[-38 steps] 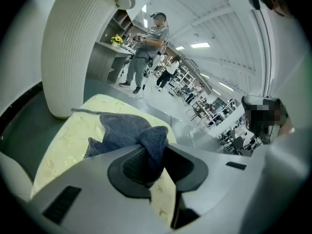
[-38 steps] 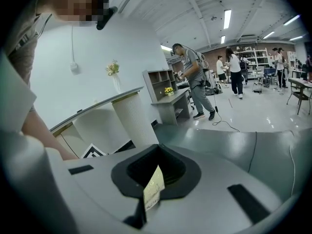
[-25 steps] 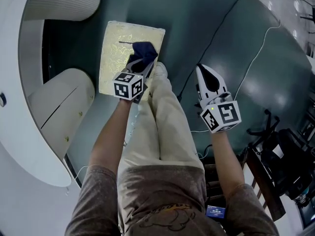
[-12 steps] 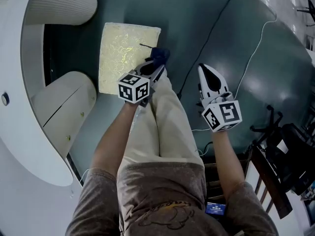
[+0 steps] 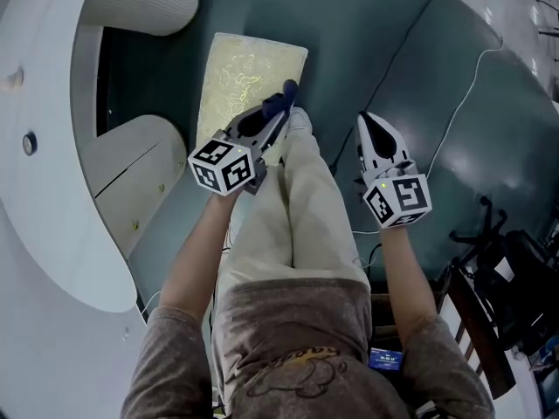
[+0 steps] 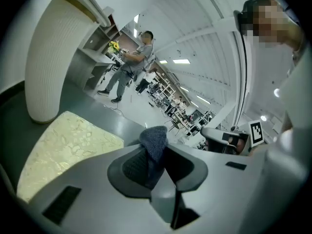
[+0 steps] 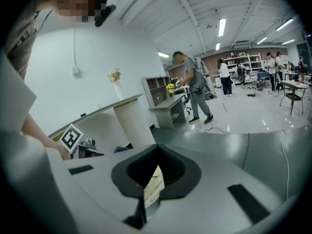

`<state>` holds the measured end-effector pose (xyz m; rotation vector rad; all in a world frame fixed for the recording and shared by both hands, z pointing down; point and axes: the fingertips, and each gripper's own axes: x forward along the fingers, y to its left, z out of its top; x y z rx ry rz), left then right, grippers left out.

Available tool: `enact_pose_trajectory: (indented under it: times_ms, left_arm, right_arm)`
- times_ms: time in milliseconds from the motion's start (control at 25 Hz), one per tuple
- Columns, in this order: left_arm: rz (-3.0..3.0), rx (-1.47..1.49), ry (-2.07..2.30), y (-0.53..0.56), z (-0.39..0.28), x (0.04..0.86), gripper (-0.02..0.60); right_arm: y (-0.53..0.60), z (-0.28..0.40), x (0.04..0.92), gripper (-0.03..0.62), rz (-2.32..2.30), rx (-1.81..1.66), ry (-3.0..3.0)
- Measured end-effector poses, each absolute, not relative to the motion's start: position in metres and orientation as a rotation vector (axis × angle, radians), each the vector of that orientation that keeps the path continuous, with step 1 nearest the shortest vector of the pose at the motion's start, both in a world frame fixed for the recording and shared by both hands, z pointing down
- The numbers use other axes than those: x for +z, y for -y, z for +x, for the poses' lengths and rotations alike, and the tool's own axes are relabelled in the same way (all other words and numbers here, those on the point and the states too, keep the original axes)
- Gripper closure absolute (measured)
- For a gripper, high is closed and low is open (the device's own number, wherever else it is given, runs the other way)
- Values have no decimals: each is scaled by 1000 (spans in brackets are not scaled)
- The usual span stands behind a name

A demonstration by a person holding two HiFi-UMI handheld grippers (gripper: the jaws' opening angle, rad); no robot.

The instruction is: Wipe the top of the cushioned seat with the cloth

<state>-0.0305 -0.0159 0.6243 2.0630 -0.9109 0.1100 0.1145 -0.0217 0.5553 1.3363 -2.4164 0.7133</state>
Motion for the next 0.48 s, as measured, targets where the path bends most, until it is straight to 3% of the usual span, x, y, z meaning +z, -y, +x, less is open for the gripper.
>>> enact_pose_trajectory:
  times_ms: [480]
  left_arm:
    - [1954,131,1262,-3,-199,631,491]
  right_arm:
    - [10,65,561,591,1190,689,2456]
